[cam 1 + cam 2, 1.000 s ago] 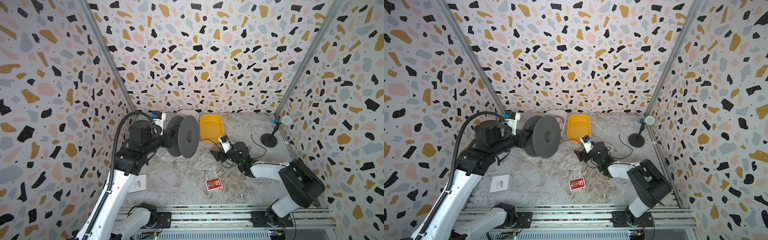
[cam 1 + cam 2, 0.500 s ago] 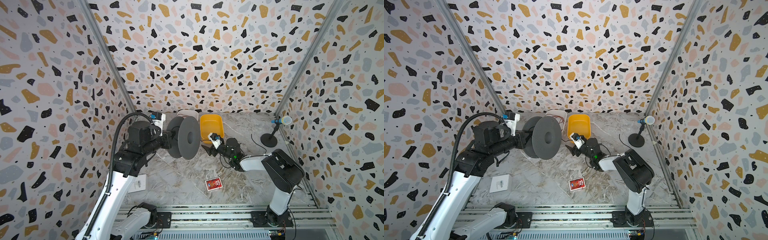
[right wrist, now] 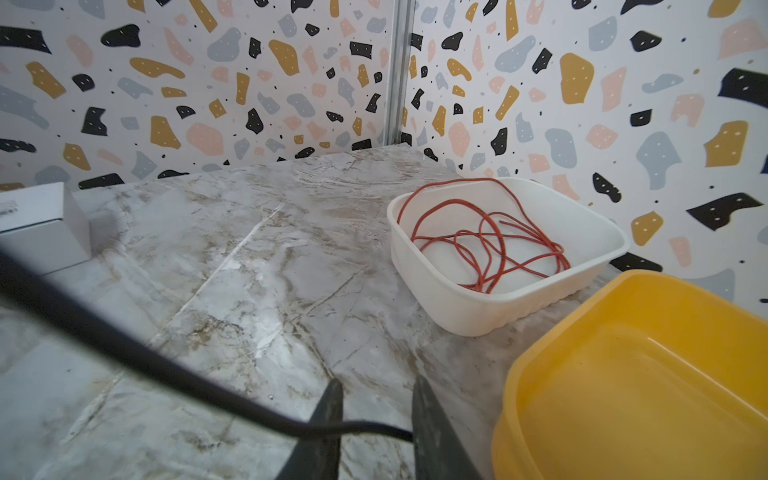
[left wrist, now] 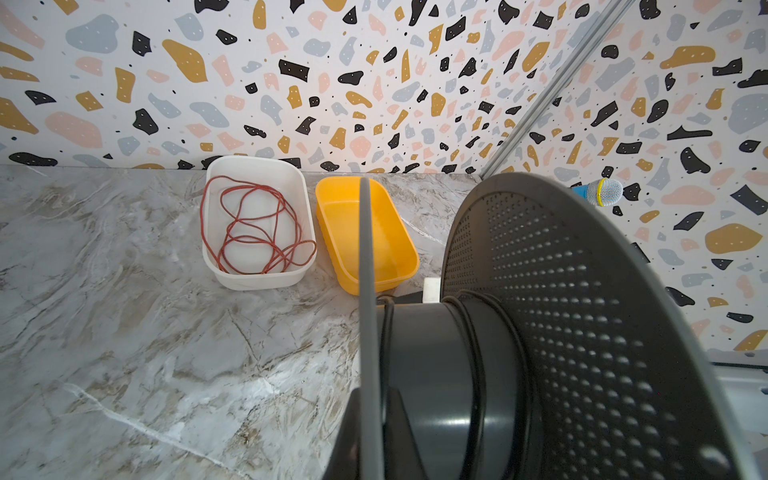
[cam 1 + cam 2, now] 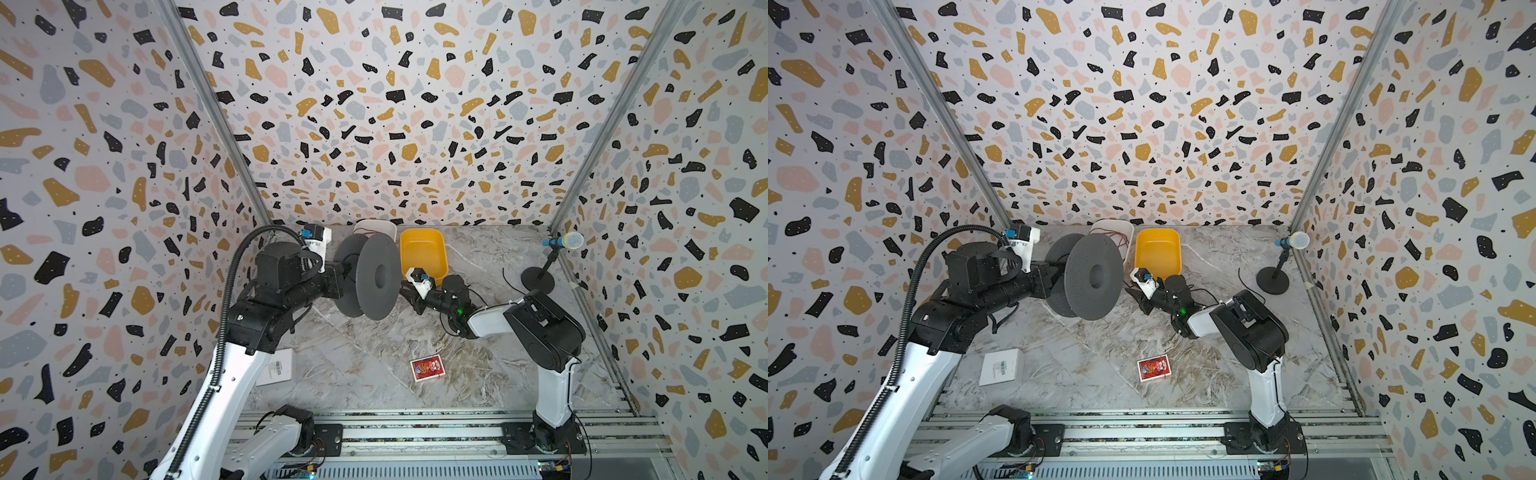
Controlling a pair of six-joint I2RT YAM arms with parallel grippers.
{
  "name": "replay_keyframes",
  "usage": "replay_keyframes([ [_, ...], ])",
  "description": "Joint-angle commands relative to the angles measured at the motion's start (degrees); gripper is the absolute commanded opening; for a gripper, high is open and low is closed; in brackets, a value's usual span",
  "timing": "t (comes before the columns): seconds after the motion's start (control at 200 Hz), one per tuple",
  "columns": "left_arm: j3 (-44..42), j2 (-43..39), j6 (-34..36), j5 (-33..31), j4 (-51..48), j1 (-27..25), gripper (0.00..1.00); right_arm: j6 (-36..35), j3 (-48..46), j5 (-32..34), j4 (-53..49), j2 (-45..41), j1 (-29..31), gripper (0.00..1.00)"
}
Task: Wrap the cables
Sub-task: 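Reach the right gripper to the loose black cable near the spool and grasp it, then carry the black cable up over the grey spool with the right gripper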
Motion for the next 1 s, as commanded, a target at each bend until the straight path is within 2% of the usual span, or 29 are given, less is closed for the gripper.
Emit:
replay_keyframes([
  [0.0,2.9,-1.2,0.0,0.6,3.4,0.2,0.0,1.9,0.5,-0.6,2.9,-0.1,0.9,0.18],
  [0.06,3.0,-1.3,0.3,0.1,3.0,0.2,0.0,2.8,-0.4,-0.5,3.9,-0.4,0.9,0.08],
  [0.12,3.1,-1.4,0.4,-0.3,2.9,0.2,0.0,3.7,-1.6,-0.6,4.6,-1.1,1.0,0.03],
  [0.34,2.9,-1.0,-0.8,-2.0,4.1,0.2,0.0,6.0,-5.9,2.5,2.3,-5.2,2.2,0.01],
  [0.526,2.2,0.0,-4.3,-5.2,7.8,0.2,0.0,6.4,-9.3,10.3,-3.2,-8.9,5.9,0.0],
  [0.626,0.9,0.2,-7.1,-9.9,10.1,0.2,0.0,6.0,-9.4,16.7,-7.7,-9.8,9.1,0.0],
  [0.761,-1.7,1.2,-10.8,-12.2,13.6,0.2,0.0,6.0,-8.4,24.2,-13.4,-11.5,13.8,0.0],
  [0.996,-8.0,3.1,-14.0,-18.5,19.9,0.2,0.0,-0.4,-5.1,37.7,-21.7,-14.5,22.7,0.0],
])
